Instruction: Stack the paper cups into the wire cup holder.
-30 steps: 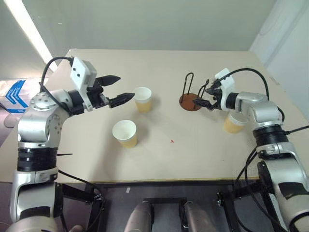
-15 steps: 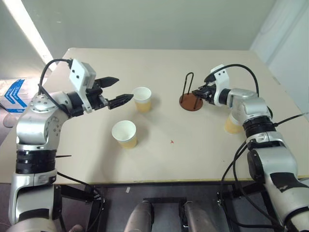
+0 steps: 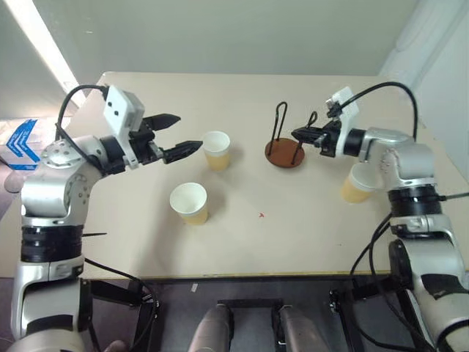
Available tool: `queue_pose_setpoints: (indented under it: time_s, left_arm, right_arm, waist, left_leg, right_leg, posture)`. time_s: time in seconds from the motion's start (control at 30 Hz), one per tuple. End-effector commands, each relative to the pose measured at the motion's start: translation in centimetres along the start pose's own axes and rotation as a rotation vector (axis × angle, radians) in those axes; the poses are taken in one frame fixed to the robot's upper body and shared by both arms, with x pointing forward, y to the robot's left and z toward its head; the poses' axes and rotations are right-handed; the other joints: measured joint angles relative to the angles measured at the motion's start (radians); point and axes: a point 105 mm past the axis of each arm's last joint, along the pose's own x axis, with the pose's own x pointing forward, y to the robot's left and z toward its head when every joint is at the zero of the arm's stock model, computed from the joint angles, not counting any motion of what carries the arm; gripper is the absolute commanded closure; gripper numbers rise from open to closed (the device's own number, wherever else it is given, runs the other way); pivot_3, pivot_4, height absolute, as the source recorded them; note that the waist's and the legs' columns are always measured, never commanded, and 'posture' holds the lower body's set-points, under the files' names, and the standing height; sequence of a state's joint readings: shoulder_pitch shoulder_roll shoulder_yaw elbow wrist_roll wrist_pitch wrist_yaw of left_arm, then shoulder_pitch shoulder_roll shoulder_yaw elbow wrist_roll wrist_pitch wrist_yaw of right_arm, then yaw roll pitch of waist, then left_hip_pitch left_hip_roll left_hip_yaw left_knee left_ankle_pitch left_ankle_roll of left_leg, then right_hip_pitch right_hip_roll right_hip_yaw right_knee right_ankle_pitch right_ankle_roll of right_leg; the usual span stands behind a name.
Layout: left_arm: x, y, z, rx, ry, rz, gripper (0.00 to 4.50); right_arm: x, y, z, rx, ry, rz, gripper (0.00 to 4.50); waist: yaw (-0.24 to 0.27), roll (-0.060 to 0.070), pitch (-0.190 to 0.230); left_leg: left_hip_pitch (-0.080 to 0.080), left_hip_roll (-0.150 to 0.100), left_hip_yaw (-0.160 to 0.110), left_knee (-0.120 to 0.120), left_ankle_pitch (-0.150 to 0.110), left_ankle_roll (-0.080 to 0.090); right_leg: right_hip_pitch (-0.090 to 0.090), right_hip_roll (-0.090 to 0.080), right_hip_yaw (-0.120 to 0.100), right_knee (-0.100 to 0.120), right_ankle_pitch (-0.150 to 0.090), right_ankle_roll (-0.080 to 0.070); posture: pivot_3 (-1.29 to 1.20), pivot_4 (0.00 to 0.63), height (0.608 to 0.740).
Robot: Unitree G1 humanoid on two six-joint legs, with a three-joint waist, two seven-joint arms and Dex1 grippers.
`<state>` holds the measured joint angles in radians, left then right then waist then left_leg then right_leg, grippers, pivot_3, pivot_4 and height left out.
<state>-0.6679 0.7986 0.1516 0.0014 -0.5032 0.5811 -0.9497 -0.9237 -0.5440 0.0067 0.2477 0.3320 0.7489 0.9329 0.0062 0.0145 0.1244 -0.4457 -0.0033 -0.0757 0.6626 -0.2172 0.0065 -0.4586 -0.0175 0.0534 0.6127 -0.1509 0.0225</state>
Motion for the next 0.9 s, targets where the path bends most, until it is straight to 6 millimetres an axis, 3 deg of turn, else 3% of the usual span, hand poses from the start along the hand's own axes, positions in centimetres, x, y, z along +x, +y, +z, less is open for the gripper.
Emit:
queue_pose_setpoints:
  time_s: [0.03,0.17,0.37,0.7,0.9]
  left_arm:
    - [-0.1,-2.9,2.5,0.043,-0.021,-0.158,0.00]
    - [-0.5,-6.1,3.4,0.036,0.009,-0.338,0.00]
    - [-0.7,-8.4,3.6,0.042,0.062,-0.490,0.00]
    - [-0.6,-8.6,2.6,0.041,0.104,-0.501,0.00]
    - [-0.8,-8.3,2.4,0.044,0.114,-0.484,0.00]
  right_arm:
    - [-1.3,5.0,0.5,-0.152,0.032,0.194,4.47]
    - [-1.7,7.7,-1.1,-0.202,0.094,0.262,4.47]
    - [-0.3,9.4,-2.6,-0.203,0.097,0.270,4.47]
    - [0.6,9.7,-6.7,-0.220,0.182,0.290,4.47]
    - [0.7,8.5,-7.3,-0.242,0.206,0.261,4.47]
  waist:
    - [0.003,0.000,0.000]
    - [-0.001,0.000,0.000]
    - [-0.004,0.000,0.000]
    - [-0.004,0.000,0.000]
    - [-0.004,-0.001,0.000]
  left_leg:
    - [-0.001,0.000,0.000,0.000,0.000,0.000]
    - [0.000,0.000,0.000,0.001,0.000,-0.001]
    - [0.003,0.001,0.000,0.002,0.004,0.001]
    - [0.008,0.001,0.000,0.001,0.005,0.000]
    - [0.009,0.002,0.001,0.000,0.004,0.000]
  right_leg:
    - [0.000,0.000,-0.001,-0.001,0.000,0.000]
    - [0.001,0.001,0.000,-0.001,0.000,0.000]
    - [0.003,0.001,0.001,0.001,0.000,0.000]
    - [0.007,0.002,0.004,0.000,0.001,-0.001]
    - [0.007,0.002,0.003,0.000,0.000,-0.001]
  posture:
    - [0.00,0.150,0.740]
    - [0.00,0.150,0.740]
    - [0.00,0.150,0.740]
    - [0.00,0.150,0.740]
    - [0.00,0.150,0.740]
